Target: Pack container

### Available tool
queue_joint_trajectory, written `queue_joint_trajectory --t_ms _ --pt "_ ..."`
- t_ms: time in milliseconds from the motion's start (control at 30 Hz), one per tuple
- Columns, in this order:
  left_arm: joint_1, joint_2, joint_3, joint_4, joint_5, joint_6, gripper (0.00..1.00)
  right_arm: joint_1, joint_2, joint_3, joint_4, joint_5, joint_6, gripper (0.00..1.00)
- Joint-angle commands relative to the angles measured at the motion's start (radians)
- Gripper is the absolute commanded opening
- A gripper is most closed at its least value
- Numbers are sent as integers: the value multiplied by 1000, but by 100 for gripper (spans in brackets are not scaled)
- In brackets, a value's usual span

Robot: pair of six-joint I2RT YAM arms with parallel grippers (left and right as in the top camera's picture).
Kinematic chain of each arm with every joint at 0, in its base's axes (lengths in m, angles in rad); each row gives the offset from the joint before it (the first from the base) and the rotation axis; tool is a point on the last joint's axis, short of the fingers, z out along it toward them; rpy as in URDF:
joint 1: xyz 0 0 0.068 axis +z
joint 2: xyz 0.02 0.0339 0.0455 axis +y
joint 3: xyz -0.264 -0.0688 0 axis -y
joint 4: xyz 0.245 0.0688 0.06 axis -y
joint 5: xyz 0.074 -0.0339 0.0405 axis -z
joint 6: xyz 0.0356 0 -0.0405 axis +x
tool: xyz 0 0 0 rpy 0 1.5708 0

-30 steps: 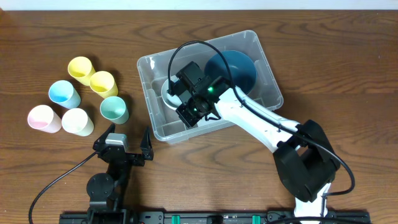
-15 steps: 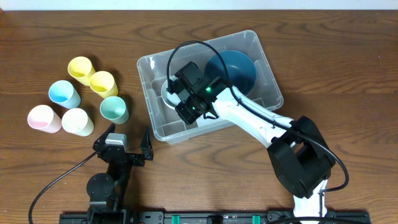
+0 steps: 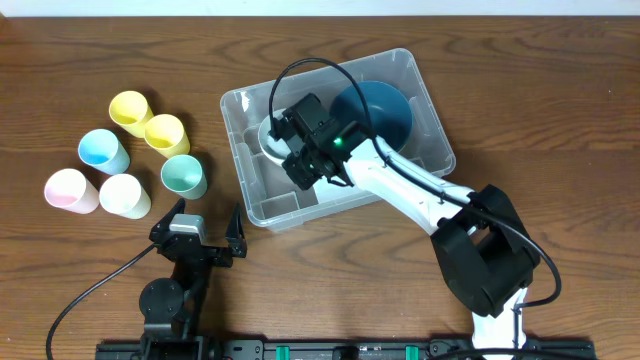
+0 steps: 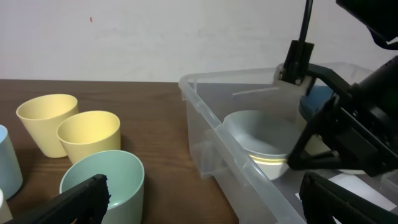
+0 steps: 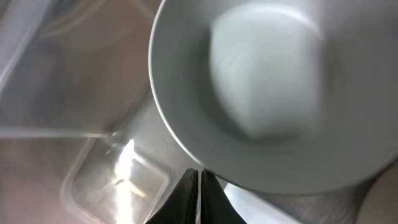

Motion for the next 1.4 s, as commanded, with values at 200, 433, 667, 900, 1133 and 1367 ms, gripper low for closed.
queue_joint_trajectory --t_ms 200,433,667,900,1133,1367 --pt "4 -6 -18 -33 14 17 98 -11 75 16 46 32 -19 6" --pt "4 -6 -18 -33 14 17 98 -11 74 34 62 31 -19 6" --pt "4 -6 -18 -33 14 17 98 -3 59 162 -95 -17 -58 3" --pt "4 -6 -18 -33 14 17 98 -10 20 349 -266 -20 -61 26" --pt "4 -6 -18 -33 14 17 98 -113 20 425 -370 119 -6 60" --pt "4 -6 -18 -33 14 17 98 -216 20 425 -432 102 11 60"
